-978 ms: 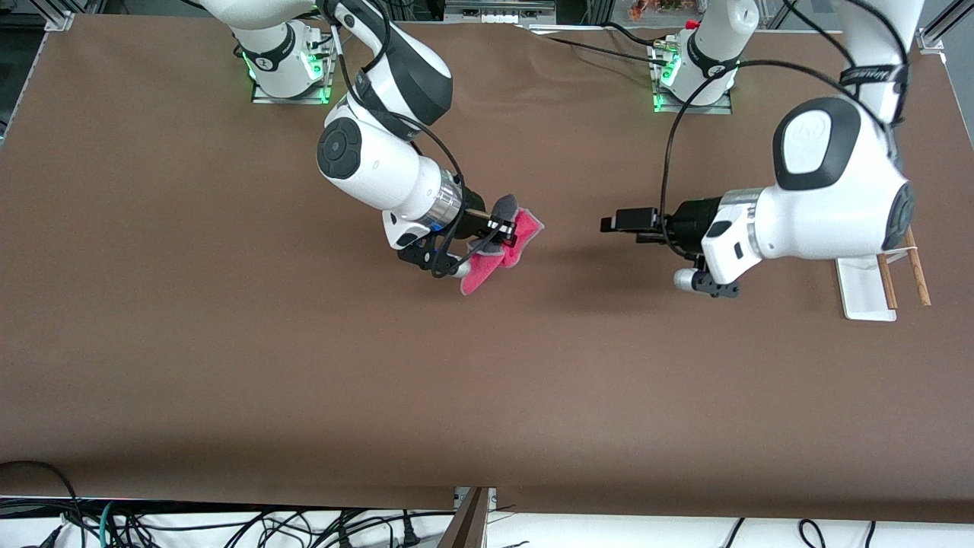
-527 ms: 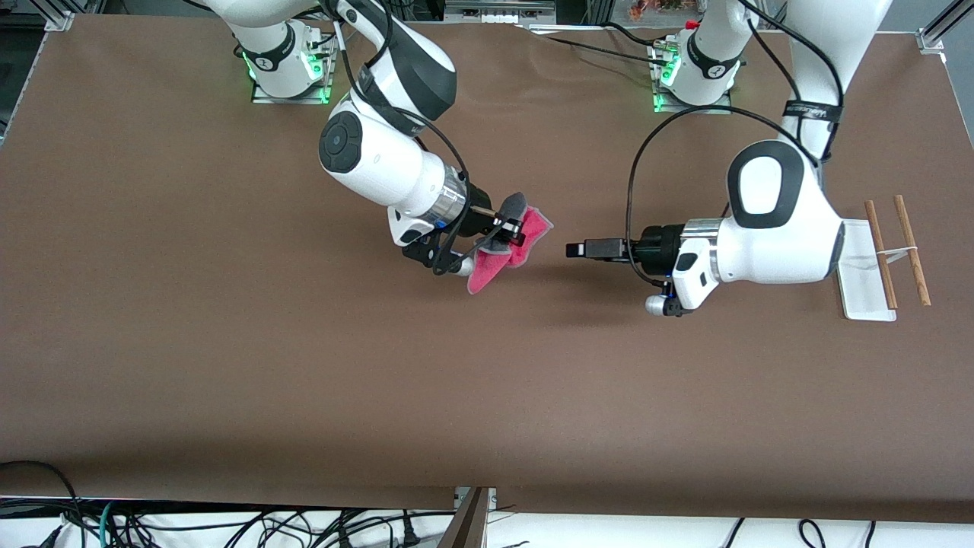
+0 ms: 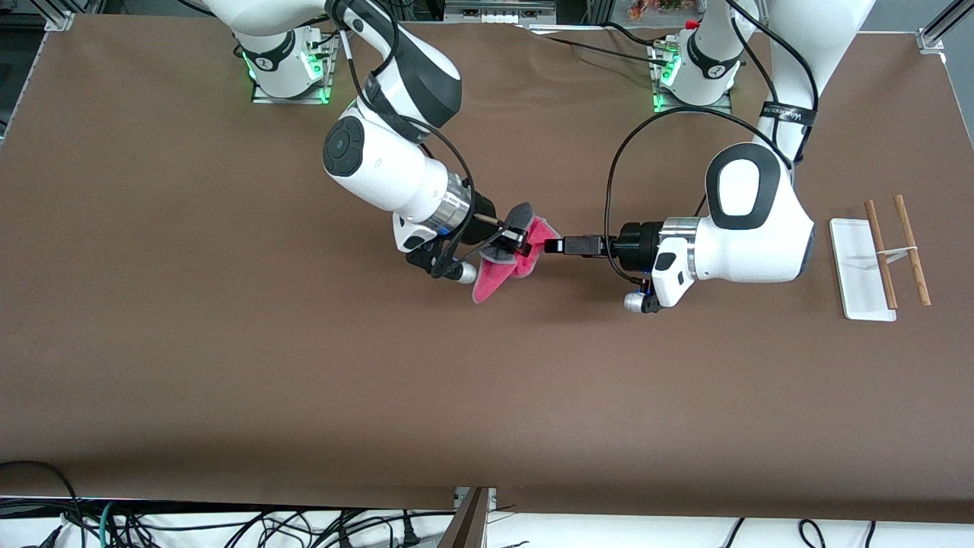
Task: Pass towel and hang on rack
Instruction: 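Hold the towel with the right gripper while the left gripper reaches it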
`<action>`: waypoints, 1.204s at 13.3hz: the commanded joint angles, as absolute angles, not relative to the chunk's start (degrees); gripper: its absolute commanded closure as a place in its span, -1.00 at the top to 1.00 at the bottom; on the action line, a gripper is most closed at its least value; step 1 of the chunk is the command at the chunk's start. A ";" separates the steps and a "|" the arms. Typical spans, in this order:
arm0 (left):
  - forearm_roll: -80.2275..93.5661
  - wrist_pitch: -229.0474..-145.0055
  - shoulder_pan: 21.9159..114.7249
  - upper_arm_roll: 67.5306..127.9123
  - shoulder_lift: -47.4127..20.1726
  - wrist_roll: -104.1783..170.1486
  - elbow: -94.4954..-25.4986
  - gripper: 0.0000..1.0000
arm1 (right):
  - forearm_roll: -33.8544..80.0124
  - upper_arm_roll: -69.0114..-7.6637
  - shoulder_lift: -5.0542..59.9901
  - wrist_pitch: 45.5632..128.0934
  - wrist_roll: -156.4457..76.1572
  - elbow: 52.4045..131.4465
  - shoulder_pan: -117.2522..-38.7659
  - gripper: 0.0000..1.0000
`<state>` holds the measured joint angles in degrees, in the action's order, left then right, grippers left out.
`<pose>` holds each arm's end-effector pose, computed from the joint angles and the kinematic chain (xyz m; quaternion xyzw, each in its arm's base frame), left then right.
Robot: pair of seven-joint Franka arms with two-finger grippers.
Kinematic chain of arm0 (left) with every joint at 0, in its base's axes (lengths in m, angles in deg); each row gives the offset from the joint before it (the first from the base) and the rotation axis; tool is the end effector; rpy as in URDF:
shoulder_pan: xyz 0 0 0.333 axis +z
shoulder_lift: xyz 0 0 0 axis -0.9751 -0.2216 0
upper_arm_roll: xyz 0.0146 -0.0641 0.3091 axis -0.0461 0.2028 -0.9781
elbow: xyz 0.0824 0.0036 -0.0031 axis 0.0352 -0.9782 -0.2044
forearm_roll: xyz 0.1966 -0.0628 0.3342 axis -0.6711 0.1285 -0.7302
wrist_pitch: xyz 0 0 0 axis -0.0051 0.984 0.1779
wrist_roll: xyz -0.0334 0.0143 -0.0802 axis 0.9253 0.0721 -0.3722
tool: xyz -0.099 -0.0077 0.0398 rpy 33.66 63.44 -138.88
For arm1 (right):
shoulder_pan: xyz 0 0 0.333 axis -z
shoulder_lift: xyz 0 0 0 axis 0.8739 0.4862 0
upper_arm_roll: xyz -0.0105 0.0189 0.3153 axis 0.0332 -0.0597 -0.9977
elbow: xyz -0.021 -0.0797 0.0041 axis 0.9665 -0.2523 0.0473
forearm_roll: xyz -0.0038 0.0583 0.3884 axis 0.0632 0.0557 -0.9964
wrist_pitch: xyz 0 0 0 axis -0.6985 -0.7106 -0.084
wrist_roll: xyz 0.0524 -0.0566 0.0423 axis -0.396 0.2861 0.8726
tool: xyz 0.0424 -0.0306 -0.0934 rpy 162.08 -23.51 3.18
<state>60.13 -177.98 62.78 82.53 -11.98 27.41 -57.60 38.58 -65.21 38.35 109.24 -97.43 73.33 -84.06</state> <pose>0.6085 -0.2570 0.3722 0.8661 0.0916 -0.1752 0.4592 0.5767 0.4812 0.4221 -0.9212 0.2196 0.0445 0.3181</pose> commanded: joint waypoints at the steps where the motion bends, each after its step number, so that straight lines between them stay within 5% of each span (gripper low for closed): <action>1: 61.66 -176.65 62.52 82.12 -10.06 29.17 -58.81 0.30 | 37.78 -65.32 39.86 110.42 -97.38 71.57 -84.20 -1.00; 9: 62.54 -177.44 62.08 83.79 -9.18 33.39 -58.63 0.26 | 37.78 -65.41 39.78 110.43 -97.47 71.48 -84.29 -1.00; 13: 62.45 -178.05 62.08 83.70 -9.88 32.51 -58.55 -0.08 | 37.69 -65.50 39.51 110.16 -97.56 71.48 -84.29 -1.00; 16: 62.54 -179.45 61.99 83.70 -10.58 32.60 -58.19 -0.12 | 37.69 -65.50 39.16 109.90 -97.65 71.48 -84.38 -1.00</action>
